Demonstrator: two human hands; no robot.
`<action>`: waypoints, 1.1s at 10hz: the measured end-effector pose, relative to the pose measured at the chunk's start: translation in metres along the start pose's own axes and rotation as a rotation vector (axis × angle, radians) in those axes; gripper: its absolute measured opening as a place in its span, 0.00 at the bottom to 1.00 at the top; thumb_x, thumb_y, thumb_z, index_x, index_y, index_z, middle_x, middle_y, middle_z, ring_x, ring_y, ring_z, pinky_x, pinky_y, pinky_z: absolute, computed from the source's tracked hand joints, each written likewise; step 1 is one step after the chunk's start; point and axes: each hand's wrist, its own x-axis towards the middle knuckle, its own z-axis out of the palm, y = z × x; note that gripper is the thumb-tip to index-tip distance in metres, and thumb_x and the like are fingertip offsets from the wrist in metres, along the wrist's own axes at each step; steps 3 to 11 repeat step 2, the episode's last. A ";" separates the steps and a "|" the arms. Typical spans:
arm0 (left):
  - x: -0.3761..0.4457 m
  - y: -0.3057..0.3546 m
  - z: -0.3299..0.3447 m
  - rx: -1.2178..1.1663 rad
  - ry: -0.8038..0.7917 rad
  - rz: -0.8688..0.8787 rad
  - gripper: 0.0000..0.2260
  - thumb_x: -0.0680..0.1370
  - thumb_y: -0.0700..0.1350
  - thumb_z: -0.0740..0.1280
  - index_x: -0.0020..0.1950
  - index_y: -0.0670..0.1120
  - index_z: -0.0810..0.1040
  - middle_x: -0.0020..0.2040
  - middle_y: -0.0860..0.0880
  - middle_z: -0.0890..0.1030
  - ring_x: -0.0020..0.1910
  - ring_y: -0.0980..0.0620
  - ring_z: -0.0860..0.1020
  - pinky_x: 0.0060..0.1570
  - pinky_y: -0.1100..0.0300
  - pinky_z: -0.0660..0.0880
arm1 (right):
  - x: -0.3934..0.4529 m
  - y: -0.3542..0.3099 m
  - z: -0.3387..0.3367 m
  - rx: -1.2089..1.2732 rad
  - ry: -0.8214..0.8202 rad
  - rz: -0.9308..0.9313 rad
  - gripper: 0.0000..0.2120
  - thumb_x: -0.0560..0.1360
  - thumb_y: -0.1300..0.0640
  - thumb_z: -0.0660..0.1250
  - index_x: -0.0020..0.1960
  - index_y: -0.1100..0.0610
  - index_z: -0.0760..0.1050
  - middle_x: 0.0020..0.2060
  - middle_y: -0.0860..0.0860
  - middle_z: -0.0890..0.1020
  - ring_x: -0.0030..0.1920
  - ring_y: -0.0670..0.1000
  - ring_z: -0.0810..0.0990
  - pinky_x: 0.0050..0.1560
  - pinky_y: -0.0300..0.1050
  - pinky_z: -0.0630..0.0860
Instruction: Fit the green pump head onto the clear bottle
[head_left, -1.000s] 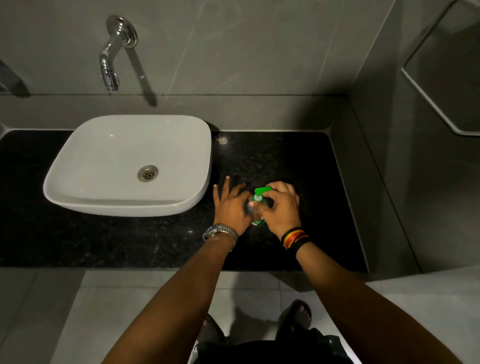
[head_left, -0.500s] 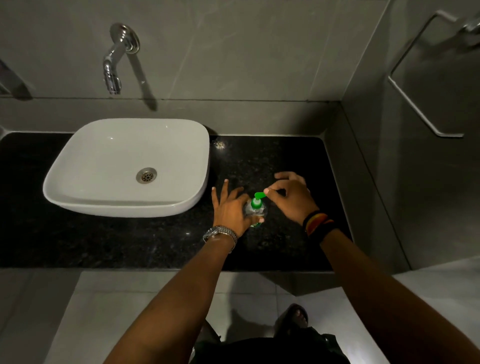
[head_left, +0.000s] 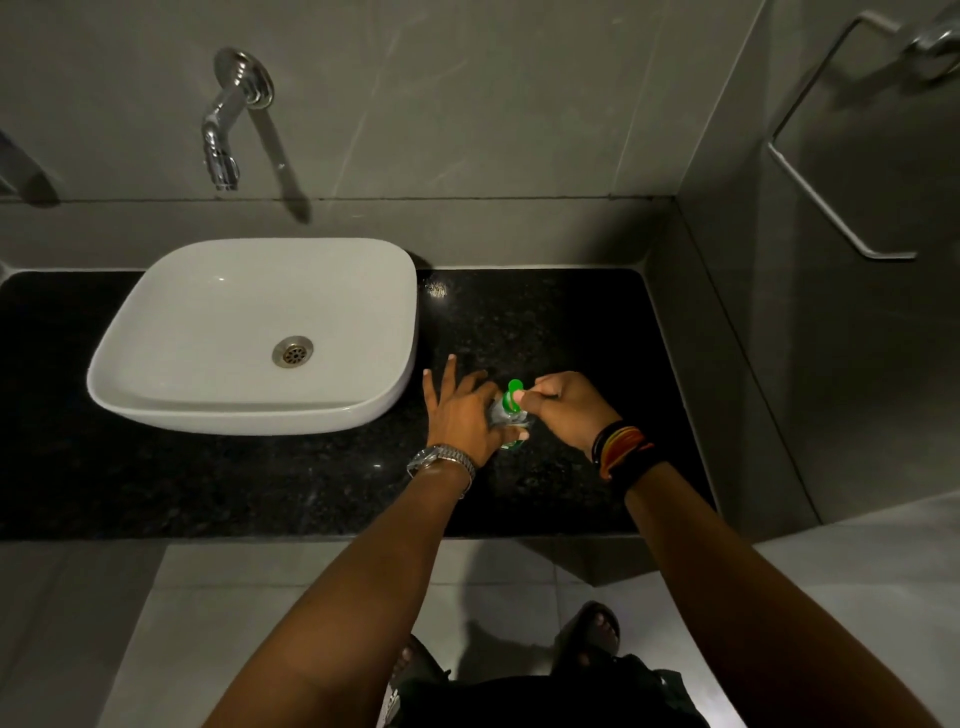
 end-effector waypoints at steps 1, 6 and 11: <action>0.000 -0.002 -0.008 0.089 -0.058 0.067 0.40 0.60 0.72 0.75 0.67 0.53 0.78 0.79 0.46 0.66 0.83 0.40 0.47 0.77 0.32 0.36 | -0.004 0.000 -0.005 0.053 0.041 -0.032 0.12 0.77 0.59 0.69 0.51 0.68 0.83 0.53 0.62 0.84 0.58 0.56 0.81 0.57 0.47 0.75; 0.001 -0.009 -0.023 0.218 -0.220 0.095 0.61 0.53 0.74 0.76 0.81 0.53 0.57 0.84 0.41 0.52 0.82 0.38 0.41 0.77 0.34 0.34 | -0.011 -0.003 -0.015 0.092 0.083 -0.047 0.09 0.77 0.60 0.69 0.50 0.65 0.84 0.45 0.56 0.84 0.53 0.52 0.82 0.56 0.44 0.76; 0.001 -0.009 -0.023 0.218 -0.220 0.095 0.61 0.53 0.74 0.76 0.81 0.53 0.57 0.84 0.41 0.52 0.82 0.38 0.41 0.77 0.34 0.34 | -0.011 -0.003 -0.015 0.092 0.083 -0.047 0.09 0.77 0.60 0.69 0.50 0.65 0.84 0.45 0.56 0.84 0.53 0.52 0.82 0.56 0.44 0.76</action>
